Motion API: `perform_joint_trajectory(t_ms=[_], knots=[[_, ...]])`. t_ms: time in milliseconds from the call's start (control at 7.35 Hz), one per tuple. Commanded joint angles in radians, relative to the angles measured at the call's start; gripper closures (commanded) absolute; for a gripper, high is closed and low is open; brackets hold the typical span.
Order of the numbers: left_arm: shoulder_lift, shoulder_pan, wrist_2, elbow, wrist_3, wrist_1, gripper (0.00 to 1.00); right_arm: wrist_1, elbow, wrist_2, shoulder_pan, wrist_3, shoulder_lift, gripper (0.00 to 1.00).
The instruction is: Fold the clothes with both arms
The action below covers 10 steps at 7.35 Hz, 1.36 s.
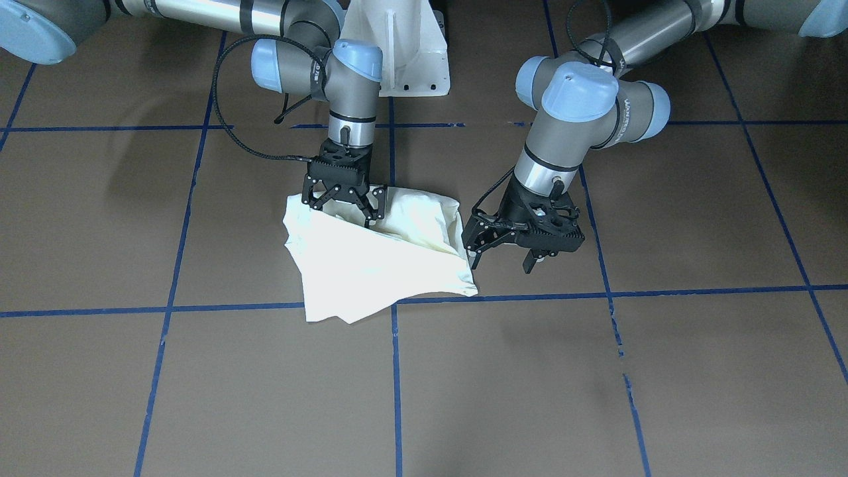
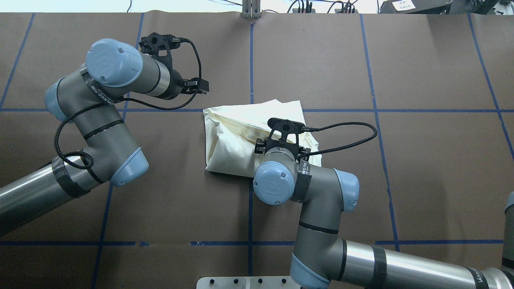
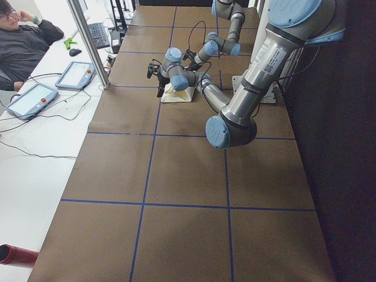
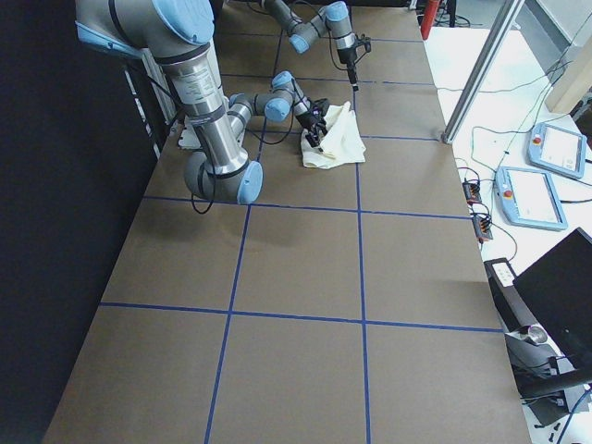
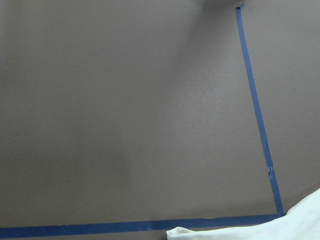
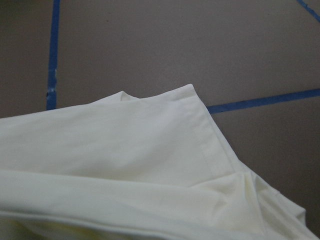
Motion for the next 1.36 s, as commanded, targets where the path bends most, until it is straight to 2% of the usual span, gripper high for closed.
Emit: perform_joint_trajectory(t_ms=[0, 272, 544, 681, 817, 953, 1225], knots=[[0.001, 0.000, 0.000, -0.002, -0.001, 0.000, 0.00, 0.001, -0.067, 0.003, 0.081, -0.080, 0.023, 0.02], [0.003, 0.000, 0.000, -0.006, -0.004, 0.000, 0.00, 0.010, -0.170, 0.030, 0.178, -0.144, 0.096, 0.01], [0.003, 0.000, 0.000, -0.008, -0.004, -0.002, 0.00, 0.148, -0.172, 0.163, 0.241, -0.241, 0.103, 0.01], [0.003, 0.000, 0.000, -0.006, -0.004, -0.002, 0.00, 0.156, -0.147, 0.214, 0.240, -0.231, 0.109, 0.01], [0.009, 0.000, 0.000, -0.006, -0.004, -0.002, 0.00, 0.141, -0.079, 0.228, 0.215, -0.227, 0.091, 0.05], [0.009, 0.002, 0.000, -0.006, -0.004, -0.002, 0.00, 0.138, -0.051, 0.225, 0.185, -0.202, 0.056, 0.16], [0.009, 0.000, 0.000, -0.006, -0.007, -0.002, 0.00, 0.138, 0.001, 0.184, 0.143, -0.191, -0.005, 0.26]])
